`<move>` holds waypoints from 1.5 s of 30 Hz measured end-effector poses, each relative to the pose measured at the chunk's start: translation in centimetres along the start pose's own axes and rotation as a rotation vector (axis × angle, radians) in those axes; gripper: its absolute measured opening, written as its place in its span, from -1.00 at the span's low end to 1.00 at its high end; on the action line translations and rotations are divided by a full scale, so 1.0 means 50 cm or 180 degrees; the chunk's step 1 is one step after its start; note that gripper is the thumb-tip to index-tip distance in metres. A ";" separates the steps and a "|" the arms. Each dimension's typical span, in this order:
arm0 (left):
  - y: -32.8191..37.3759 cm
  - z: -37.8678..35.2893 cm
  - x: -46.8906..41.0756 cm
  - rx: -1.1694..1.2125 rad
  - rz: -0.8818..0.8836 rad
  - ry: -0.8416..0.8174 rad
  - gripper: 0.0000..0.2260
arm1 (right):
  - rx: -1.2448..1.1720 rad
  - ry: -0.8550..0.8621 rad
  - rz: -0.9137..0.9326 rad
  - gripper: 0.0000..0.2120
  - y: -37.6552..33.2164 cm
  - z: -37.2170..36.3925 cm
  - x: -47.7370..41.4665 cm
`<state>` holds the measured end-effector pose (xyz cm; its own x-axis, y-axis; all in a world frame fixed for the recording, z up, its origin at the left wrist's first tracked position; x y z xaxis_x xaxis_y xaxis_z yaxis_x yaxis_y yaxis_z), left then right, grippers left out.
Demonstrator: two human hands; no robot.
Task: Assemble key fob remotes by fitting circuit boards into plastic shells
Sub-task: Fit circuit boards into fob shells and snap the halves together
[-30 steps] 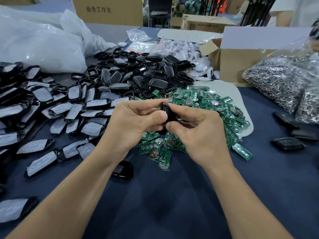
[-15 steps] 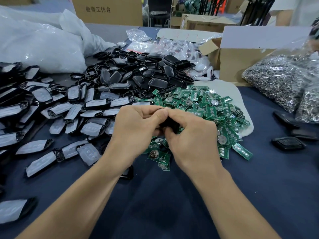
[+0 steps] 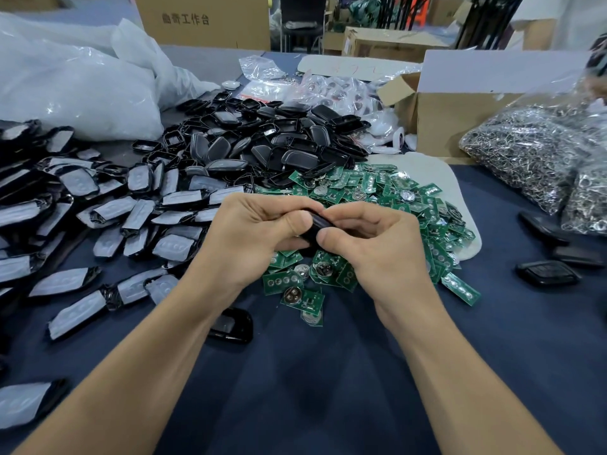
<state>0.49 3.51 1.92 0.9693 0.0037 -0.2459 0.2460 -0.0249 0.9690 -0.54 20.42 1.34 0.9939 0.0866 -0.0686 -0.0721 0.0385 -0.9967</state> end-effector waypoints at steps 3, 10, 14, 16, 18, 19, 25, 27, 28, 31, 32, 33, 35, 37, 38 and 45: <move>-0.002 -0.002 0.002 0.0127 -0.0028 -0.0092 -0.83 | -0.0287 0.0034 -0.0065 -0.70 0.001 0.006 0.002; -0.009 -0.007 0.005 0.0283 0.0085 -0.0049 -0.81 | -0.0317 0.0121 -0.0074 -0.72 0.002 0.005 0.002; -0.007 -0.006 0.004 0.0420 0.0121 0.0004 -0.75 | -0.0372 0.0122 -0.0003 -0.69 -0.001 0.004 0.002; -0.007 -0.006 0.003 0.0450 0.0148 0.0021 -0.75 | -0.0404 0.0117 0.0014 -0.69 -0.002 0.004 0.003; -0.006 -0.007 0.004 0.0429 0.0169 0.0057 -0.77 | -0.0400 0.0098 0.0020 -0.69 -0.003 0.003 0.003; -0.006 -0.008 0.004 0.0394 0.0166 0.0086 -0.79 | -0.0396 0.0083 0.0015 -0.70 -0.003 0.002 0.004; -0.003 -0.011 0.009 0.0270 0.0126 0.0154 -0.83 | -0.0304 0.0148 0.0082 -0.71 -0.002 0.001 0.005; -0.002 -0.013 0.008 0.0309 0.0172 0.0207 -0.80 | -0.0350 0.0131 0.0118 -0.71 -0.002 0.002 0.004; -0.001 -0.013 0.008 0.0338 0.0195 0.0234 -0.79 | -0.0392 0.0114 0.0138 -0.70 -0.003 0.002 0.004; 0.000 -0.014 0.008 0.0442 0.0249 0.0250 -0.79 | -0.0586 0.0049 0.0141 -0.68 -0.005 0.002 0.003; 0.000 -0.015 0.008 0.0488 0.0278 0.0242 -0.78 | -0.0656 0.0036 0.0118 -0.68 -0.004 0.002 0.002; 0.000 -0.016 0.008 0.0545 0.0316 0.0235 -0.77 | -0.0705 0.0040 0.0093 -0.67 -0.003 0.002 0.001; 0.001 -0.018 0.008 0.0656 0.0394 0.0235 -0.75 | -0.0743 0.0083 0.0065 -0.67 0.000 0.003 -0.001; 0.002 -0.020 0.008 0.0721 0.0433 0.0236 -0.75 | -0.0739 0.0147 0.0092 -0.68 0.003 0.003 -0.004; 0.003 -0.022 0.008 0.0763 0.0448 0.0232 -0.76 | -0.0715 0.0200 0.0126 -0.69 0.005 0.004 -0.005; 0.006 -0.022 0.009 0.1140 0.0479 0.0142 -0.72 | -0.0468 0.0524 0.0200 -0.79 0.011 0.004 -0.012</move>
<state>1.02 4.58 2.11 0.9956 0.0167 -0.0926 0.0921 -0.3757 0.9221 -1.17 20.59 0.82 0.9889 -0.0797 -0.1251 -0.1334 -0.1083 -0.9851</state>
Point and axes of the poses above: each hand's wrist, its own x-axis away from the middle knuckle, its own z-axis out of the back of the hand, y = z × x, the point moved 1 cm from there along -x, towards the middle knuckle, and after that the axes turned 6 degrees about -z, right-handed, at the moved point
